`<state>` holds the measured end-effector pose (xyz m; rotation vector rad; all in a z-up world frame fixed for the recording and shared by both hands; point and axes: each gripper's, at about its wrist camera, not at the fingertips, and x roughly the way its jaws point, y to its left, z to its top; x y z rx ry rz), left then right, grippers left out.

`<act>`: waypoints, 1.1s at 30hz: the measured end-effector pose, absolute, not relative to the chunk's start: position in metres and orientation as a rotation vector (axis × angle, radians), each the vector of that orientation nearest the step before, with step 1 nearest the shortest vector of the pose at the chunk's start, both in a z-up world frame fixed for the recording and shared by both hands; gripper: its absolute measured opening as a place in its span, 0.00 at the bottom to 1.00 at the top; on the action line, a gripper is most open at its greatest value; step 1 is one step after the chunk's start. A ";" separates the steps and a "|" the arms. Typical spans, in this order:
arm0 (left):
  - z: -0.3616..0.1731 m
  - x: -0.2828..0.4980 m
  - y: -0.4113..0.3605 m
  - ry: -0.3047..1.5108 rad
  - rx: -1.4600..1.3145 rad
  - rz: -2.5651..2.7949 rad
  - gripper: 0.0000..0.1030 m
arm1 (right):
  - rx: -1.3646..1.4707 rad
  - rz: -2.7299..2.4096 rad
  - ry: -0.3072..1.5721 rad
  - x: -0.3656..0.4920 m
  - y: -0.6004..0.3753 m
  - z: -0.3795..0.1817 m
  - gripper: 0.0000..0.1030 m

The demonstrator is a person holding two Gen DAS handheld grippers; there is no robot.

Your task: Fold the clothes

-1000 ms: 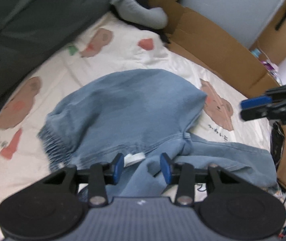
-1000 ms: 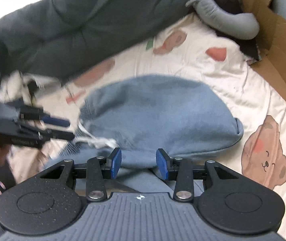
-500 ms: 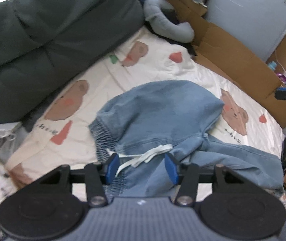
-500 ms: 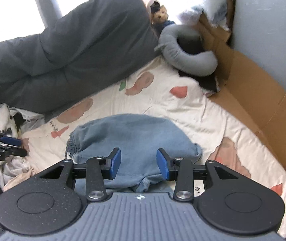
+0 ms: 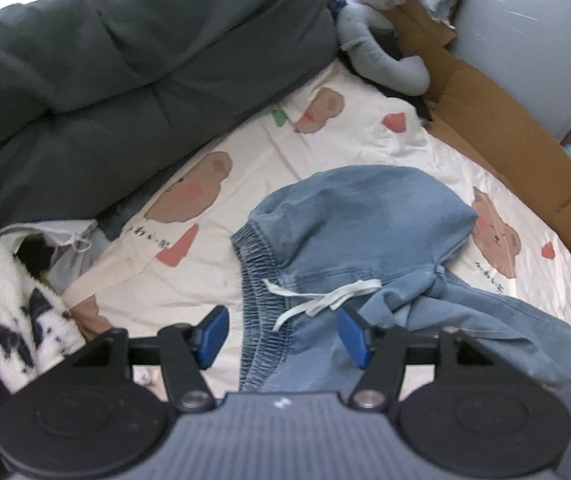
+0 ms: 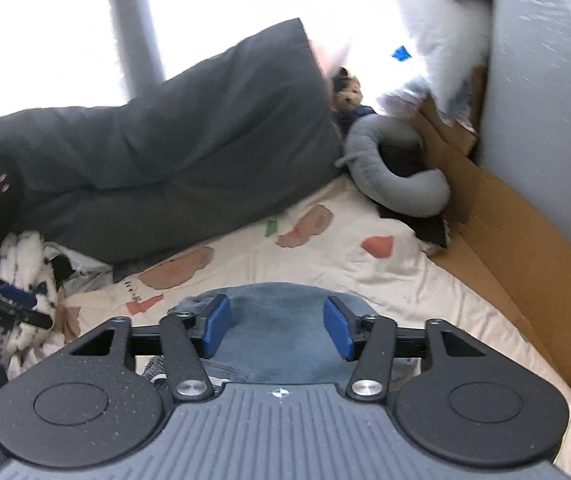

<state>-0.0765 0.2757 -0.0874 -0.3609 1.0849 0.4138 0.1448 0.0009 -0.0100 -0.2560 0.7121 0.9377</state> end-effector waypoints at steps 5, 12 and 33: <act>-0.111 -0.082 0.285 1.105 -0.414 0.448 0.61 | -0.299 0.989 0.711 0.141 0.013 -0.017 0.62; -0.141 -0.093 0.302 1.079 -0.501 0.511 0.61 | -0.261 0.961 0.777 0.158 0.019 -0.042 0.62; -0.263 -0.101 0.336 1.239 -0.654 0.830 0.61 | -0.331 1.357 0.877 0.284 0.191 -0.215 0.61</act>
